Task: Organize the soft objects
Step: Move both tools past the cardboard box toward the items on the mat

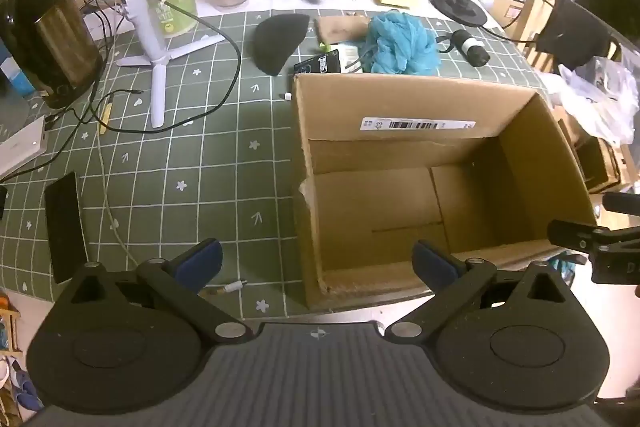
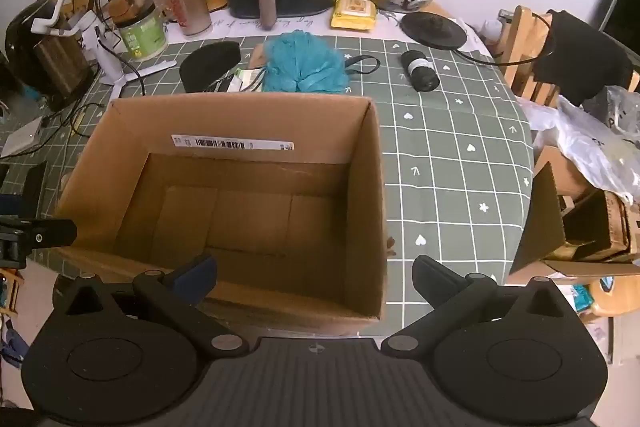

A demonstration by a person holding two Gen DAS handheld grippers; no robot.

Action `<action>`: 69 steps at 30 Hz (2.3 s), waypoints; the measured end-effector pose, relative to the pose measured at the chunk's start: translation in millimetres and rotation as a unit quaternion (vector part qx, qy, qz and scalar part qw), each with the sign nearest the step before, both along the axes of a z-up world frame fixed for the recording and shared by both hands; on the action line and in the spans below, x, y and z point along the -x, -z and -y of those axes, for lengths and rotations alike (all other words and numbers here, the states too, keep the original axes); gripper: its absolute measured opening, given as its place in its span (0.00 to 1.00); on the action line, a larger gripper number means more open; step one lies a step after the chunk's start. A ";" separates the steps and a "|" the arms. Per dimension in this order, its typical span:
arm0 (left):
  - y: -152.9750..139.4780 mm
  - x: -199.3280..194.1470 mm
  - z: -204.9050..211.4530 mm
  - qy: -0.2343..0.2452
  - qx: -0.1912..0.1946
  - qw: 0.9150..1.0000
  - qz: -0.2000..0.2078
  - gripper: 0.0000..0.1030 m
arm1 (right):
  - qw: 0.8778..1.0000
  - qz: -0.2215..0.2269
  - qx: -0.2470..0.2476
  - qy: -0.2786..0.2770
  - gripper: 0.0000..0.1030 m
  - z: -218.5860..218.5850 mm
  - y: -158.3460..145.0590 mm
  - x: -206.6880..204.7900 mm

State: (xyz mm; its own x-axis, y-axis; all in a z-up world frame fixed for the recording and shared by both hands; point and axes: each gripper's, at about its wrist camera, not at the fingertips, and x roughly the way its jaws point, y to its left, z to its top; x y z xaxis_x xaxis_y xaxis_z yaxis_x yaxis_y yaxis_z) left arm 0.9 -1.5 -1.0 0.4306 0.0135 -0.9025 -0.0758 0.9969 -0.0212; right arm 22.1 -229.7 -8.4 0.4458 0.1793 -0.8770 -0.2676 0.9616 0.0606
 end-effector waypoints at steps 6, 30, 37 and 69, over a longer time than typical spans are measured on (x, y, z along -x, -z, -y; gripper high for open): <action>-3.4 2.0 9.7 0.013 0.013 1.000 -0.015 1.00 | 1.000 -0.008 -0.010 -0.012 1.00 5.7 -0.8 9.0; -26.1 7.3 -2.3 0.014 0.053 0.998 0.038 1.00 | 0.995 -0.008 -0.008 -0.096 1.00 -32.2 -4.8 -26.4; -24.1 6.6 -5.9 0.024 0.068 0.997 0.039 1.00 | 0.996 0.010 0.033 -0.079 1.00 -30.4 -4.6 -24.2; -18.6 -18.9 -31.9 0.054 0.093 0.994 0.035 1.00 | 1.000 0.004 -0.002 0.030 1.00 13.5 -15.2 -4.6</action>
State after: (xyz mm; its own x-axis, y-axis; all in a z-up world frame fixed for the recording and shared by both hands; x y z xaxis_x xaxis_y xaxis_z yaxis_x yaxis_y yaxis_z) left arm 19.8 30.4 17.5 0.4815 -0.2015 -0.8530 0.0402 0.9773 -0.2081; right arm 26.7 -243.2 6.7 0.4633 0.1551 -0.8725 -0.2096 0.9758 0.0622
